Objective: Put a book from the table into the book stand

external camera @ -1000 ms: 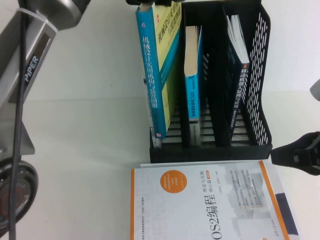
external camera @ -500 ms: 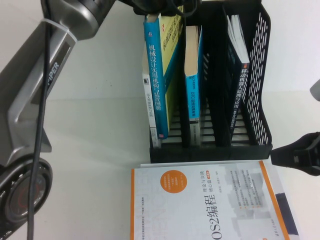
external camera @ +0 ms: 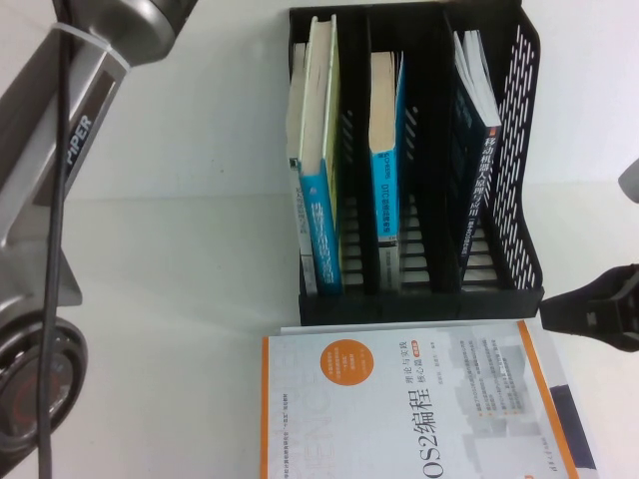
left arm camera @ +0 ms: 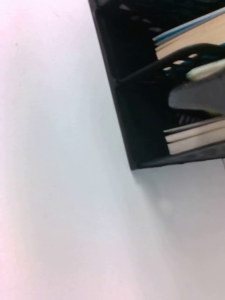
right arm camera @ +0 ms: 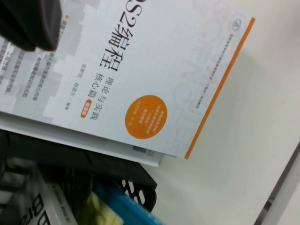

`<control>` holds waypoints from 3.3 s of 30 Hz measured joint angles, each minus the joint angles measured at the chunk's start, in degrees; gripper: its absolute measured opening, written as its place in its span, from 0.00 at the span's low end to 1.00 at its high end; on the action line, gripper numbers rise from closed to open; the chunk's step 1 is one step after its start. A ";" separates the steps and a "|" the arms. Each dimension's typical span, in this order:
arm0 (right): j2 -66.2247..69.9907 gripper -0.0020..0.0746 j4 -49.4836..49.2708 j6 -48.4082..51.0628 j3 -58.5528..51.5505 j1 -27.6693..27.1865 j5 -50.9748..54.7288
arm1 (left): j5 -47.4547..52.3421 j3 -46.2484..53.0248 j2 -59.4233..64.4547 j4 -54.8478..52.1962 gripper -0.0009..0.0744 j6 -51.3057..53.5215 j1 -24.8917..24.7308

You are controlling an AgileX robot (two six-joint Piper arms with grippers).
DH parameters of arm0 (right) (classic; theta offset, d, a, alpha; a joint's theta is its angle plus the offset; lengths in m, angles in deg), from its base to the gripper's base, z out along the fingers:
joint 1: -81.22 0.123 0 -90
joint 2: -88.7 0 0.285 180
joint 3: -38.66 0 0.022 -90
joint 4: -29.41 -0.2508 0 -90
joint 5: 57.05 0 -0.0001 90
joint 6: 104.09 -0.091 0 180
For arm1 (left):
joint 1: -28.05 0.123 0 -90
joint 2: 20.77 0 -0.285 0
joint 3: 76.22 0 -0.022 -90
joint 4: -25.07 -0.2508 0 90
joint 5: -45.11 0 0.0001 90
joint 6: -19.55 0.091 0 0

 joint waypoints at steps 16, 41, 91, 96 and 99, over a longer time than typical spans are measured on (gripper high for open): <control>-10.10 0.02 20.04 -13.61 1.68 0.00 -2.36 | 15.40 3.31 -12.54 4.21 0.01 5.84 0.00; -49.98 0.02 42.35 -31.16 -22.86 0.00 -8.68 | -19.42 81.15 -54.83 23.35 0.01 12.54 0.00; -49.98 0.02 41.44 -31.16 -23.41 0.00 -5.11 | -50.15 144.31 -110.18 30.15 0.01 13.75 37.40; -49.98 0.02 41.34 -31.16 -23.41 0.00 -5.11 | -47.35 147.93 -119.44 30.71 0.01 13.08 40.73; -49.98 0.02 41.34 -31.16 -23.41 0.00 -5.11 | -41.65 147.93 -120.05 30.60 0.01 13.08 41.55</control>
